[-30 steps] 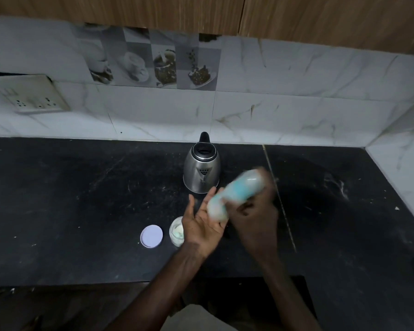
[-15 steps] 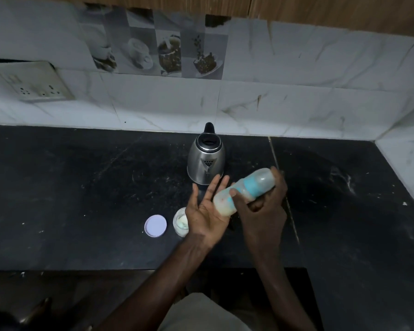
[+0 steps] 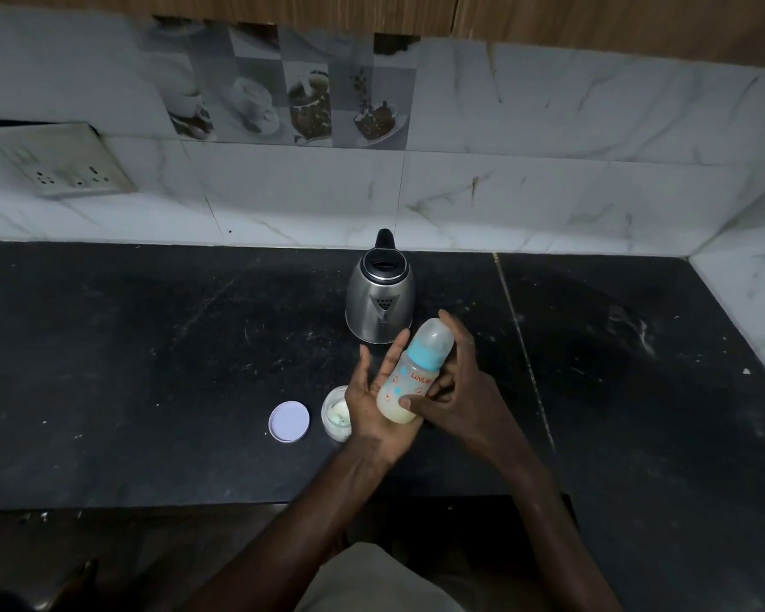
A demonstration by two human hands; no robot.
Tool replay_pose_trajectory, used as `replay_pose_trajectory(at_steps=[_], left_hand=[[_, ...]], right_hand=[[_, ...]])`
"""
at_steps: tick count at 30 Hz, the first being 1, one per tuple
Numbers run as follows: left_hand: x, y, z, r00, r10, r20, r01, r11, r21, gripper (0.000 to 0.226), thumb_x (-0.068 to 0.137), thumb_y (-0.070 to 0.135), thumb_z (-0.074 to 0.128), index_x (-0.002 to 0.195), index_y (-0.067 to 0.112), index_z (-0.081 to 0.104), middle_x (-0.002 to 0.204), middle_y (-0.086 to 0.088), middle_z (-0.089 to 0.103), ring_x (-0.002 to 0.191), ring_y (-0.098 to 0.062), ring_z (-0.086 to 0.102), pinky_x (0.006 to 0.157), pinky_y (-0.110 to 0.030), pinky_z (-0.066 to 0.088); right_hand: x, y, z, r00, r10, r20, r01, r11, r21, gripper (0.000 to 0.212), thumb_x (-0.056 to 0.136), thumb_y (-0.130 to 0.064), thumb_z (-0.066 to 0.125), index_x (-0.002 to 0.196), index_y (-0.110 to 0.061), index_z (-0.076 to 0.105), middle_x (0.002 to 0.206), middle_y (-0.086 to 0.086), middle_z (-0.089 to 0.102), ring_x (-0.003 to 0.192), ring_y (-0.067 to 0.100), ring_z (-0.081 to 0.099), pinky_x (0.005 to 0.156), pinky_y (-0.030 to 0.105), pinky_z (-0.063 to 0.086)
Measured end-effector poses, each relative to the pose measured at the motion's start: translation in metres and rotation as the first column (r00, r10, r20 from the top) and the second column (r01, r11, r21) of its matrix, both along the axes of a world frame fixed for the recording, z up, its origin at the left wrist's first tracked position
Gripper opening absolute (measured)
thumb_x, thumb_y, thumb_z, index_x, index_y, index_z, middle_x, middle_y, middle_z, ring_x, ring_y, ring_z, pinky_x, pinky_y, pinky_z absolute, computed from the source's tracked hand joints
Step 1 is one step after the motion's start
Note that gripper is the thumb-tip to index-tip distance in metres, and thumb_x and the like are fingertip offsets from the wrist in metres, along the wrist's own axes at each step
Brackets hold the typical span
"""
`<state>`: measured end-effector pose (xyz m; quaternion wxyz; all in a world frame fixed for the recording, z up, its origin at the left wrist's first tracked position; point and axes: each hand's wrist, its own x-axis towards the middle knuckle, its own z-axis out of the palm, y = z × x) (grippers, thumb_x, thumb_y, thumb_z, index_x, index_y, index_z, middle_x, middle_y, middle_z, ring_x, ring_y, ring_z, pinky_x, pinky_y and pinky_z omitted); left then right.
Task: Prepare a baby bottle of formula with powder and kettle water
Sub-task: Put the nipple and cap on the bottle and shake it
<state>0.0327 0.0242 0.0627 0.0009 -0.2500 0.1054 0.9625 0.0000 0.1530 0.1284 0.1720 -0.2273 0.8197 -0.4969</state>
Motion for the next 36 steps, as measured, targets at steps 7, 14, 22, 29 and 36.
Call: replay_pose_trajectory(at_steps=[7, 14, 22, 29, 36], left_hand=[[0.000, -0.003, 0.002, 1.000, -0.011, 0.004, 0.011, 0.999, -0.039, 0.069, 0.101, 0.061, 0.051, 0.150, 0.013, 0.057, 0.151, -0.019, 0.058, 0.137, -0.040, 0.058, 0.117, -0.054, 0.042], [-0.003, -0.005, -0.001, 1.000, -0.003, -0.017, 0.001, 0.997, -0.081, 0.070, 0.100, 0.062, 0.051, 0.149, 0.013, 0.058, 0.155, -0.017, 0.055, 0.148, -0.034, 0.047, 0.129, -0.048, 0.025], [-0.004, -0.009, -0.002, 1.000, 0.015, -0.022, -0.018, 0.994, -0.103, 0.071, 0.102, 0.062, 0.047, 0.153, 0.013, 0.053, 0.151, -0.012, 0.060, 0.141, -0.028, 0.056, 0.115, -0.042, 0.047], [0.000, -0.005, -0.006, 1.000, 0.000, -0.013, 0.000, 0.998, -0.055, 0.071, 0.101, 0.060, 0.050, 0.150, 0.009, 0.056, 0.152, -0.014, 0.058, 0.148, -0.033, 0.048, 0.130, -0.048, 0.021], [0.002, -0.005, -0.005, 1.000, 0.009, -0.020, -0.009, 0.999, -0.038, 0.071, 0.103, 0.059, 0.049, 0.152, 0.008, 0.053, 0.153, -0.016, 0.057, 0.147, -0.036, 0.048, 0.127, -0.054, 0.028]], right_hand=[[0.005, -0.008, 0.003, 0.997, -0.071, -0.031, 0.069, 0.996, -0.057, 0.113, 0.072, -0.024, 0.095, 0.155, -0.048, 0.023, 0.132, -0.019, 0.065, 0.108, 0.005, 0.073, 0.092, 0.039, 0.063], [0.010, -0.008, 0.022, 0.875, -0.463, -0.138, 0.396, 0.851, -0.345, 0.108, 0.072, -0.012, 0.094, 0.152, -0.043, 0.029, 0.121, -0.035, 0.064, 0.098, 0.002, 0.074, 0.081, 0.026, 0.062], [0.037, -0.004, 0.021, 0.683, -0.672, -0.285, 0.501, 0.716, -0.486, 0.104, 0.074, -0.026, 0.093, 0.154, -0.029, 0.027, 0.139, -0.030, 0.050, 0.116, -0.001, 0.064, 0.087, 0.030, 0.061], [0.042, -0.005, 0.008, 0.791, -0.553, -0.261, 0.487, 0.828, -0.276, 0.106, 0.072, -0.022, 0.094, 0.152, -0.044, 0.029, 0.123, -0.027, 0.065, 0.099, -0.005, 0.070, 0.082, 0.016, 0.057], [0.042, -0.010, 0.012, 0.856, -0.459, -0.238, 0.438, 0.888, -0.138, 0.101, 0.074, -0.028, 0.092, 0.151, -0.051, 0.029, 0.114, -0.021, 0.067, 0.093, 0.002, 0.071, 0.081, 0.032, 0.062]])
